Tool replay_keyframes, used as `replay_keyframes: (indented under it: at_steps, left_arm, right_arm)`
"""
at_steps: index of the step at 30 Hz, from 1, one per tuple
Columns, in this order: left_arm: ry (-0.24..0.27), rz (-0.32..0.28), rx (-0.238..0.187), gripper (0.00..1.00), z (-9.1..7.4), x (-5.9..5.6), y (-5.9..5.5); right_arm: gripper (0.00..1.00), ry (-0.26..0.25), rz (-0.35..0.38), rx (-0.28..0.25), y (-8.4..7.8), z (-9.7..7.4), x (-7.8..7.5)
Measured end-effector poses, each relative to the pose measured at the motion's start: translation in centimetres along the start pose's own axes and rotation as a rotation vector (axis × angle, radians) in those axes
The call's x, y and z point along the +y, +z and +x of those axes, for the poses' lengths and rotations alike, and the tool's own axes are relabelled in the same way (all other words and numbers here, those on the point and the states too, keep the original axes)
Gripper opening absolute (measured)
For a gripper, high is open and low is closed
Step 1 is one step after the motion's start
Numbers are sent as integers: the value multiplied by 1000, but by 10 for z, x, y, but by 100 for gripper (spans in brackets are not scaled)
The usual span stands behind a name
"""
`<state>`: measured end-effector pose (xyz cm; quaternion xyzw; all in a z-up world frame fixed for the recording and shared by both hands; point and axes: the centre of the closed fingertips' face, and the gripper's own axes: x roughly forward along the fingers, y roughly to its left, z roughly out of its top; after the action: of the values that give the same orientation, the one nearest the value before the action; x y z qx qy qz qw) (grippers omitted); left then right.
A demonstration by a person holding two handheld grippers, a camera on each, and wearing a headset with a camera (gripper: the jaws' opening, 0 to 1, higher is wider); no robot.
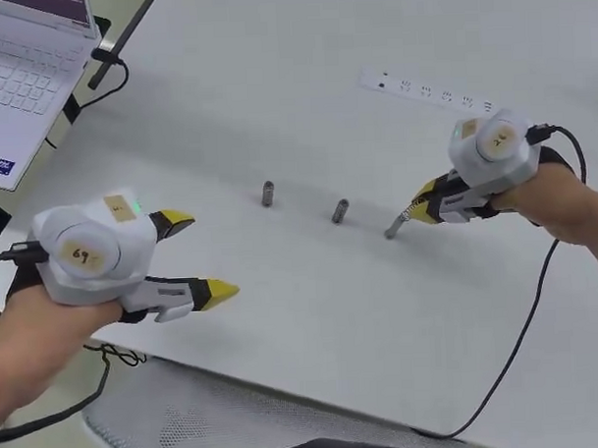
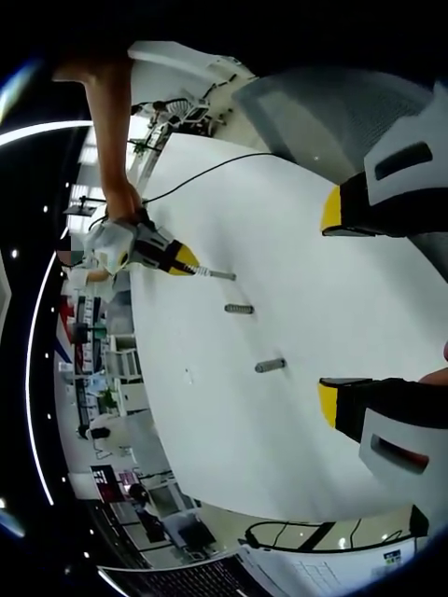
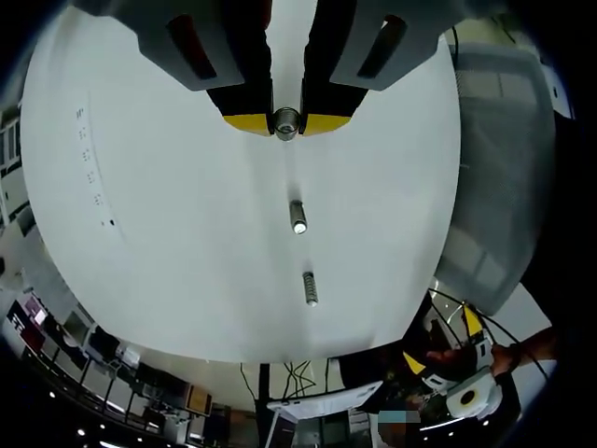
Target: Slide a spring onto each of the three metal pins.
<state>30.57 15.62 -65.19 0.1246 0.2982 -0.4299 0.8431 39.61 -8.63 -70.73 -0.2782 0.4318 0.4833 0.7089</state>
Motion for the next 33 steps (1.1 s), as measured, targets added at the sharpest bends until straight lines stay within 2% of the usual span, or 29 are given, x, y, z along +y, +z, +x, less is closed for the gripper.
replay_keyframes:
  at_steps: [12,33]
  left_arm:
    - [1,-9,4,56,-1,1,-2]
    - [15,-35,15,56,-3,7,-10]
  right_arm:
    - [9,16,-13,17,0,10,0]
    - [9,50,-80,102,-15,42,3]
